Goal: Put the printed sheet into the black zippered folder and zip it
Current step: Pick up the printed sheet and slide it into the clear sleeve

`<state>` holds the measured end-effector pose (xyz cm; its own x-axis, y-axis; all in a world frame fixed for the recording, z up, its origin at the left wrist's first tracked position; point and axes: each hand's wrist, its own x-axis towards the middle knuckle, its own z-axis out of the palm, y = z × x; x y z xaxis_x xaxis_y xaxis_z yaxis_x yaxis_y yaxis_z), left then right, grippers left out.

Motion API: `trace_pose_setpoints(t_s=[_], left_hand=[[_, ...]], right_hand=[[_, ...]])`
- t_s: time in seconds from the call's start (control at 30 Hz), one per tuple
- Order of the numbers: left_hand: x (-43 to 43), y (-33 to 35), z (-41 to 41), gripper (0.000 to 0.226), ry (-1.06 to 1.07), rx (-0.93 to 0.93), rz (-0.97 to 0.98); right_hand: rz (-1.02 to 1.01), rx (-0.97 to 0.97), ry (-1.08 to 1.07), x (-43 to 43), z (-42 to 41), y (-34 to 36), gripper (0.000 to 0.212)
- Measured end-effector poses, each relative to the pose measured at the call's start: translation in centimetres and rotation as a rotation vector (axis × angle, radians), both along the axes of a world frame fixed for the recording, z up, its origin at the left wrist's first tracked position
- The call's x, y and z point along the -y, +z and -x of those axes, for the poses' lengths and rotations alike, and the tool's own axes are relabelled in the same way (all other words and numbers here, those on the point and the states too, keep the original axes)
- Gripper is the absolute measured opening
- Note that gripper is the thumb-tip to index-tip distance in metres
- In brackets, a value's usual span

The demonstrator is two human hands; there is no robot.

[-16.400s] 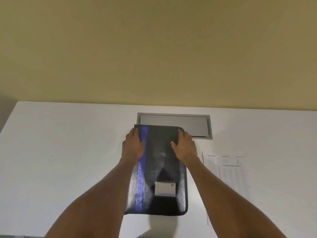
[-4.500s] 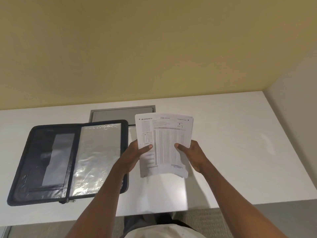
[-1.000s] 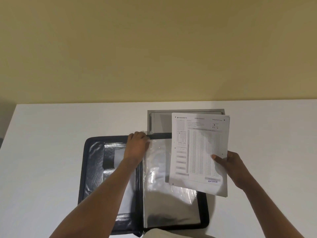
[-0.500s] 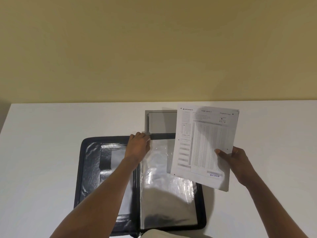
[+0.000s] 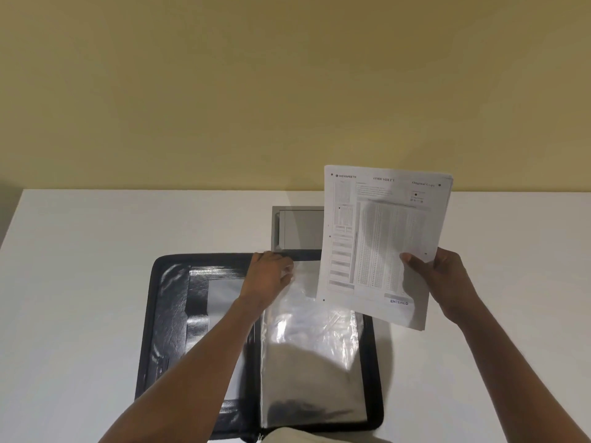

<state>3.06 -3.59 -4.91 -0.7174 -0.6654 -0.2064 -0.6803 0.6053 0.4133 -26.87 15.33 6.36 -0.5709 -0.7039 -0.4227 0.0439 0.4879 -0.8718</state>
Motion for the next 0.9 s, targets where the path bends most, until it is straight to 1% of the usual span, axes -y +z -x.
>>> trace_pose_setpoints(t_s=[0.13, 0.27, 0.33, 0.4, 0.43, 0.5, 0.57, 0.6, 0.67, 0.73, 0.9], left_hand=[[-1.1, 0.3, 0.6, 0.014, -0.032, -0.058, -0.035], [-3.3, 0.3, 1.1, 0.017, 0.022, -0.129, -0.048], [-4.6, 0.3, 1.2, 0.019, 0.042, -0.158, -0.042], [-5.6, 0.2, 1.4, 0.019, 0.036, -0.170, -0.037], [-6.0, 0.2, 1.5, 0.019, 0.037, -0.164, -0.042], [-6.6, 0.3, 1.7, 0.021, 0.048, -0.159, -0.043], [-7.1, 0.4, 1.9, 0.020, 0.061, -0.183, -0.036], [-7.2, 0.6, 2.1, 0.017, 0.074, -0.177, -0.045], [-7.5, 1.0, 2.5, 0.015, 0.089, -0.116, -0.065], [-7.5, 1.1, 2.6, 0.013, 0.069, -0.069, -0.073], [-7.3, 1.3, 2.7, 0.016, 0.042, -0.063, -0.023]], right_hand=[[0.020, -0.090, 0.021, 2.2, 0.2, 1.3, 0.006], [0.071, -0.163, 0.019, 4.8, -0.2, 2.8, 0.006], [0.099, -0.191, 0.016, 6.2, -0.6, 3.2, 0.002], [0.111, -0.232, 0.040, 7.5, -1.3, 3.5, 0.009], [0.111, -0.252, 0.060, 8.2, -1.8, 3.7, 0.012], [0.118, -0.311, 0.120, 9.4, -2.7, 3.8, 0.010], [0.117, -0.410, 0.189, 10.5, -3.7, 3.9, 0.029], [0.100, -0.475, 0.225, 11.1, -4.1, 3.8, 0.031], [0.057, -0.553, 0.297, 11.9, -5.0, 3.8, 0.021], [0.036, -0.586, 0.363, 12.6, -5.8, 3.5, 0.010], [-0.021, -0.628, 0.463, 13.6, -7.6, 2.4, 0.021]])
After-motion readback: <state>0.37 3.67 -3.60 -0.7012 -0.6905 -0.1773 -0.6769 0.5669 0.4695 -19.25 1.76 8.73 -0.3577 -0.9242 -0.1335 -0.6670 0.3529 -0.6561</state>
